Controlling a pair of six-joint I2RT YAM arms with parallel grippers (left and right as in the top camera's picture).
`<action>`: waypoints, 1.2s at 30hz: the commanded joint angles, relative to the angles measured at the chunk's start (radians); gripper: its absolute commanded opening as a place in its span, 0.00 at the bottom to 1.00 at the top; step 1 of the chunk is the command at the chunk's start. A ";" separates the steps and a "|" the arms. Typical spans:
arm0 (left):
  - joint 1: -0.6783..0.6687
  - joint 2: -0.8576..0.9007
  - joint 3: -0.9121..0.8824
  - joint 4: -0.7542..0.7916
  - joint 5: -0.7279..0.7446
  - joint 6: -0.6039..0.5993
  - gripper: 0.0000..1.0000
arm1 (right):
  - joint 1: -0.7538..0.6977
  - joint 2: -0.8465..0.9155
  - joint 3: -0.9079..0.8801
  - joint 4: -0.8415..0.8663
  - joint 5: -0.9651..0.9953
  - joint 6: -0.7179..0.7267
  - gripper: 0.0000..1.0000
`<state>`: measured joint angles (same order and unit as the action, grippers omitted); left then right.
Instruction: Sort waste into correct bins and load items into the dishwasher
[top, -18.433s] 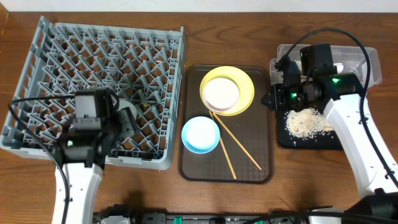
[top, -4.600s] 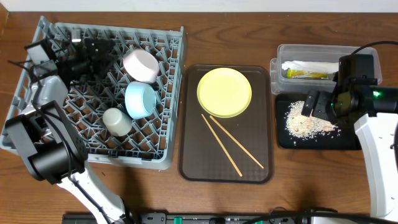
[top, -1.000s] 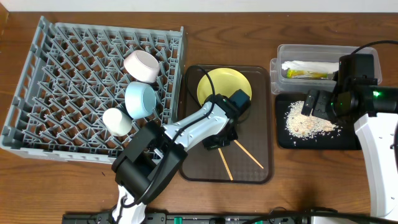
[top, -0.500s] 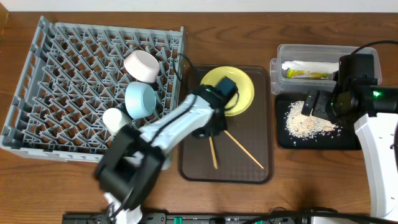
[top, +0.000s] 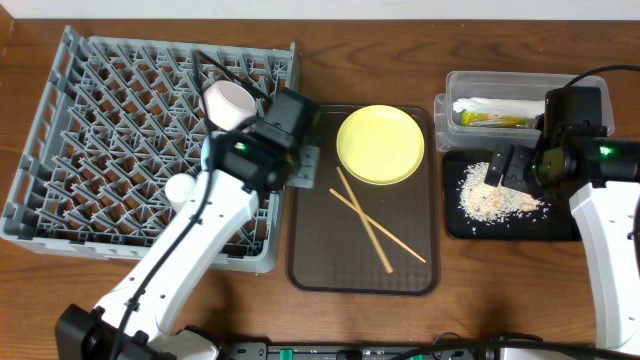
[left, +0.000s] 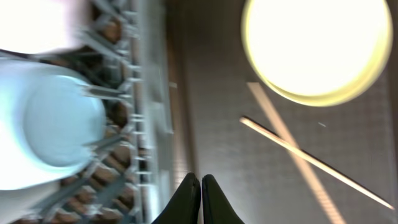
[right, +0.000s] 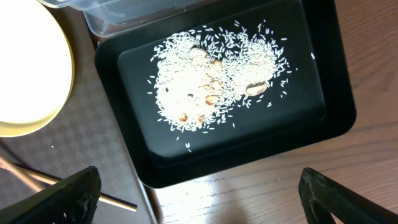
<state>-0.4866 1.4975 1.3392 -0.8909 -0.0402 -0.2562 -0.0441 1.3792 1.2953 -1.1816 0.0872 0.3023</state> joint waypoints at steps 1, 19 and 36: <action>0.039 0.002 0.005 -0.005 0.034 0.046 0.08 | -0.004 -0.005 0.014 0.000 0.017 -0.011 0.99; -0.112 0.212 0.004 0.025 0.235 -0.455 0.49 | -0.004 -0.005 0.014 0.003 0.017 -0.011 0.99; -0.286 0.497 0.004 0.202 0.235 -0.736 0.49 | -0.004 -0.005 0.014 0.000 0.017 -0.012 0.99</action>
<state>-0.7551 1.9446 1.3392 -0.6895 0.1970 -0.9180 -0.0441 1.3792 1.2949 -1.1809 0.0872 0.3023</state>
